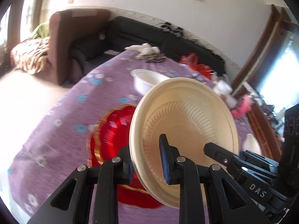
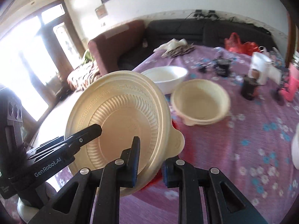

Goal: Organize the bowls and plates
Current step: 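Lower the beige bowl onto the white plate stack and open the right tool, then move the right tool to the second beige pulp bowl, then grasp the rim of the second beige bowl with the right tool, then carry the beige bowl onto the stacked bowls and open the right tool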

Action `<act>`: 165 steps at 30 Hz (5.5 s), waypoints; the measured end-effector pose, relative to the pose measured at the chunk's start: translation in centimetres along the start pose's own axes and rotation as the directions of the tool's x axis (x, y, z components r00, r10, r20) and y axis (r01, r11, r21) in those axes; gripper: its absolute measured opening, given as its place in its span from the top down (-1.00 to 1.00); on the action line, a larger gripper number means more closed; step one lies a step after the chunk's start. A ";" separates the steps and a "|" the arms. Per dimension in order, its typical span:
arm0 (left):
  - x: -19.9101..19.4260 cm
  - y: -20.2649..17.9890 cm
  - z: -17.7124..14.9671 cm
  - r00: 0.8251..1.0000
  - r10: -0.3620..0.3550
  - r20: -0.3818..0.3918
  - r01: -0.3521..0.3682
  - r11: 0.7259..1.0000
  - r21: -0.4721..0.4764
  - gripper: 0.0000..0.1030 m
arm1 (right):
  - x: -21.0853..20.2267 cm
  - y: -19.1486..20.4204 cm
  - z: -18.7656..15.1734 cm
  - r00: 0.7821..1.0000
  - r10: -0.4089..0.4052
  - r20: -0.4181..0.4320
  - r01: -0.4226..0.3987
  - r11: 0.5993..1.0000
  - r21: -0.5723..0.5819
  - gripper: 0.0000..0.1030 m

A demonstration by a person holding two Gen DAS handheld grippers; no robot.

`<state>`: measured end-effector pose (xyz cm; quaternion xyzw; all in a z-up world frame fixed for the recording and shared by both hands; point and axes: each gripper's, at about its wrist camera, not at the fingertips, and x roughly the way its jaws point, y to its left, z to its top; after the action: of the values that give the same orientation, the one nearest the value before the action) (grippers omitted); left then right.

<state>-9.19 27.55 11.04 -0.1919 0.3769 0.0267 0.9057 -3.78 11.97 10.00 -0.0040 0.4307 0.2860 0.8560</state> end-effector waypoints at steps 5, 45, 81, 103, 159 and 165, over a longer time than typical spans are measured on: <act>1.8 2.0 0.3 0.998 0.039 -0.040 -0.040 0.999 -0.027 0.57 | 2.8 0.5 0.2 0.998 0.008 -0.058 -0.009 1.000 -0.009 0.56; -4.5 -6.4 -2.3 0.989 -0.040 0.142 0.023 0.993 0.117 -0.60 | -4.9 -14.9 -5.3 0.987 -0.157 0.043 0.142 0.959 0.244 -0.20; -0.6 -8.1 -3.6 0.989 -0.144 0.019 0.139 0.980 0.142 -0.60 | -0.2 -23.3 -1.9 0.985 -0.086 -0.148 0.144 0.884 0.445 0.79; 12.3 -20.1 -8.4 0.944 -0.124 -0.305 0.209 0.942 0.264 -0.60 | -9.3 -26.3 -12.5 0.993 -0.088 -0.082 0.116 0.882 0.457 0.06; 1.0 0.6 2.1 0.991 0.125 0.052 -0.127 0.991 0.044 0.27 | 2.5 0.0 2.2 0.999 -0.042 -0.015 0.043 0.997 0.061 0.59; 1.1 1.0 2.4 0.987 0.147 0.065 -0.149 0.988 0.030 -0.10 | 3.3 -0.4 2.3 0.999 -0.039 -0.018 0.040 0.997 0.068 0.56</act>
<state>-7.00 29.23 11.52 -0.1465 0.3621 0.0935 0.9158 -0.36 13.83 8.95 0.0143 0.4474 0.2539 0.8574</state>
